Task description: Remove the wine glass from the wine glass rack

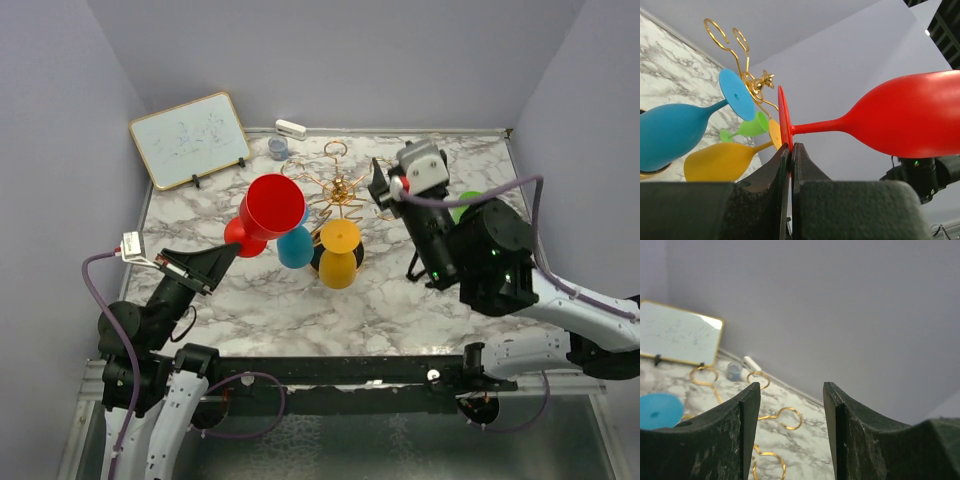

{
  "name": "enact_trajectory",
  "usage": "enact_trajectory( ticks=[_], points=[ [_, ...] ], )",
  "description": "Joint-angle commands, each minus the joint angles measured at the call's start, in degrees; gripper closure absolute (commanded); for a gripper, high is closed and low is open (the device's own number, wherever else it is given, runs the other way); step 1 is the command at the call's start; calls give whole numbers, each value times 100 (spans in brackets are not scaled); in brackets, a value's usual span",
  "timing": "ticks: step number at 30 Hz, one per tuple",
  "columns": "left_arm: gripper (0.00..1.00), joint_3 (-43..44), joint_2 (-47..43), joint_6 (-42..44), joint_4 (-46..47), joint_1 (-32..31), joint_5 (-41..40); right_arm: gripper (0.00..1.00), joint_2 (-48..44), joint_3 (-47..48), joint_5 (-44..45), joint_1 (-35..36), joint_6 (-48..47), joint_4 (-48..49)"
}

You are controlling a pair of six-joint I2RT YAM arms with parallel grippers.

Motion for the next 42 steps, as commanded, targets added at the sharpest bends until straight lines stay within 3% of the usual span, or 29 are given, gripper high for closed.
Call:
enact_trajectory(
  ticks=[1,5,7,11,14,16,17,20,23,29,38,42],
  points=[
    [100,134,-33,260,-200,21,-189,46,927,1062,-481,-1218,1144,-1435],
    [100,180,36,355,-210,22,-183,47,1956,2938,-2006,-3087,3130,-3502],
    [100,193,135,451,-158,26,-155,50,2343,3834,-2972,-3683,3979,-4541],
    [100,331,507,843,-101,24,-56,61,2445,4681,-4419,-3812,4913,-5444],
    [100,397,761,1076,75,21,67,88,1972,4490,-5811,-3819,5321,-5461],
    [100,408,905,1145,250,24,200,95,1610,4142,-6526,-3811,5590,-5312],
    [100,419,974,1170,329,27,266,94,1449,4023,-6807,-3814,5705,-5248],
    [100,473,1131,1228,506,17,402,63,1226,3773,-7516,-3811,5984,-5133],
    [100,653,1404,1401,503,18,523,48,1413,3868,-8161,-3810,6027,-5302],
    [100,1308,2017,1905,240,20,788,46,1932,4108,-8355,-3810,5983,-5394],
    [100,1501,2340,2055,205,22,924,47,2083,4147,-8293,-3810,6002,-5361],
    [100,1542,2406,2076,183,24,943,59,2102,4066,-8273,-3810,6068,-5311]
  ],
)
